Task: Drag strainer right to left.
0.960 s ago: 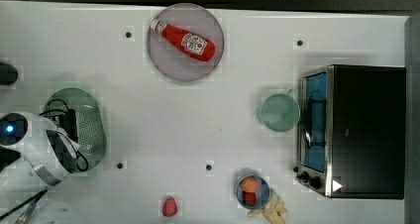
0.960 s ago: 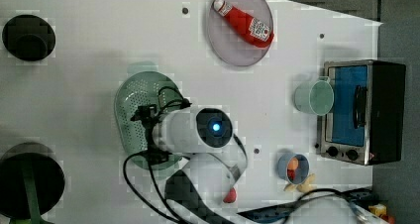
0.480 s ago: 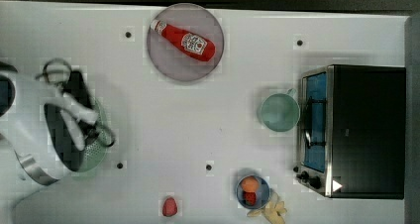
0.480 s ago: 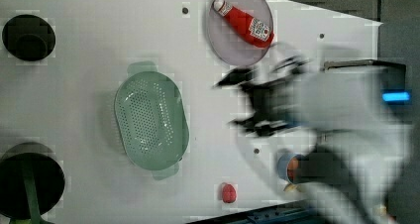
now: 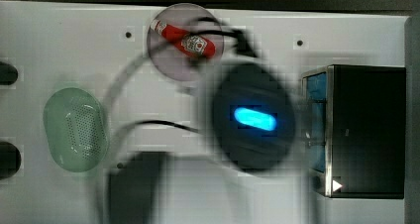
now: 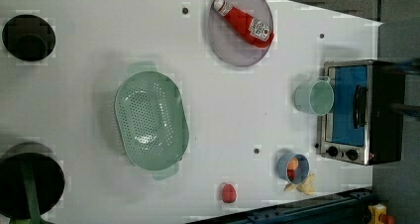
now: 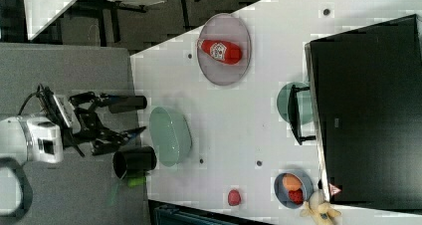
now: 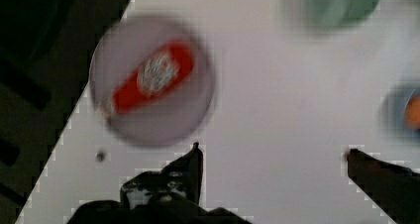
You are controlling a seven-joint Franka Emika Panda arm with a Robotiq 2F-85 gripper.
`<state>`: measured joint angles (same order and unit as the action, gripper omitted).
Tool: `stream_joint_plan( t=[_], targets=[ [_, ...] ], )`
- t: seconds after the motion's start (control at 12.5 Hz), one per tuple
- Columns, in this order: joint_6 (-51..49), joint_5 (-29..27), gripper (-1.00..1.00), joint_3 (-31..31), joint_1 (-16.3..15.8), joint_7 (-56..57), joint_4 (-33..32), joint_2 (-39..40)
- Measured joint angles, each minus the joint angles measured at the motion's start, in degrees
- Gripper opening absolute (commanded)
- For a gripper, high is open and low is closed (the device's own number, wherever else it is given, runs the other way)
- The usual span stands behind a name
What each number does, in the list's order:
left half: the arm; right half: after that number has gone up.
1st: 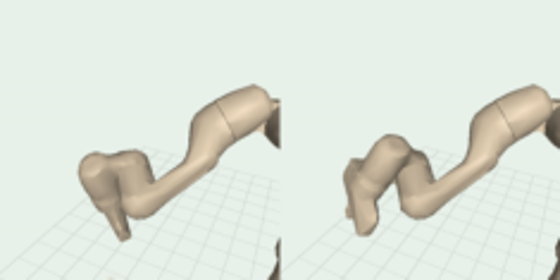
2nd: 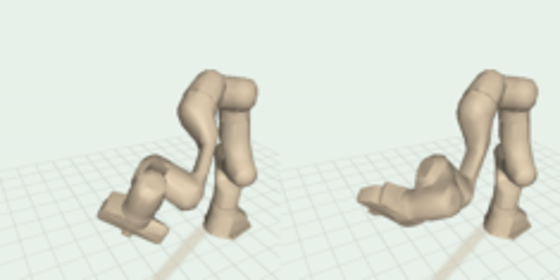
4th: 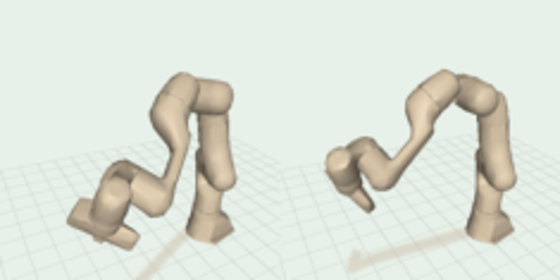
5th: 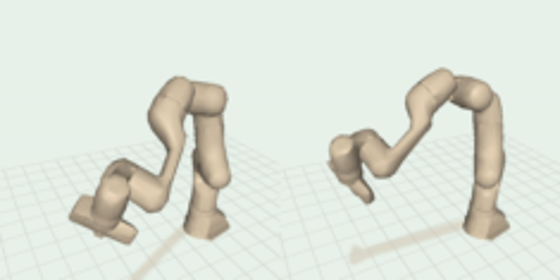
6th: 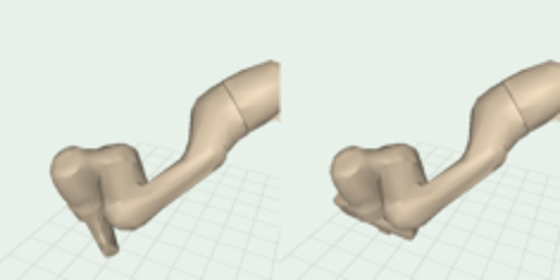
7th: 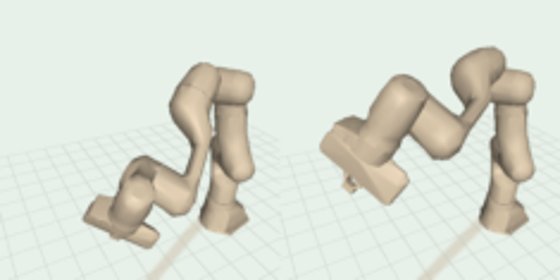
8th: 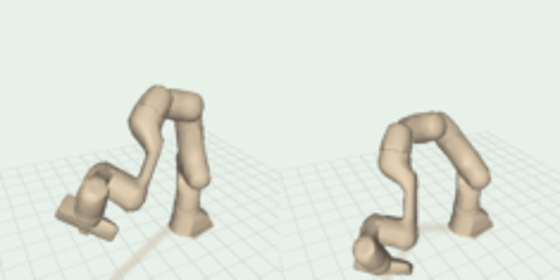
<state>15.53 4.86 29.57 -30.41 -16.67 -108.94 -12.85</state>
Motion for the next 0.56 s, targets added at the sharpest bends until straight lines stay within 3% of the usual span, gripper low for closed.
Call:
stream_joint_plan(
  t=[0.32,0.56],
  targets=[
    [-0.06,5.04,1.0,9.26,4.24,14.29,0.84,-1.67],
    [-3.16,4.1,1.0,9.46,5.47,17.27,-1.68,-0.13]
  ],
)
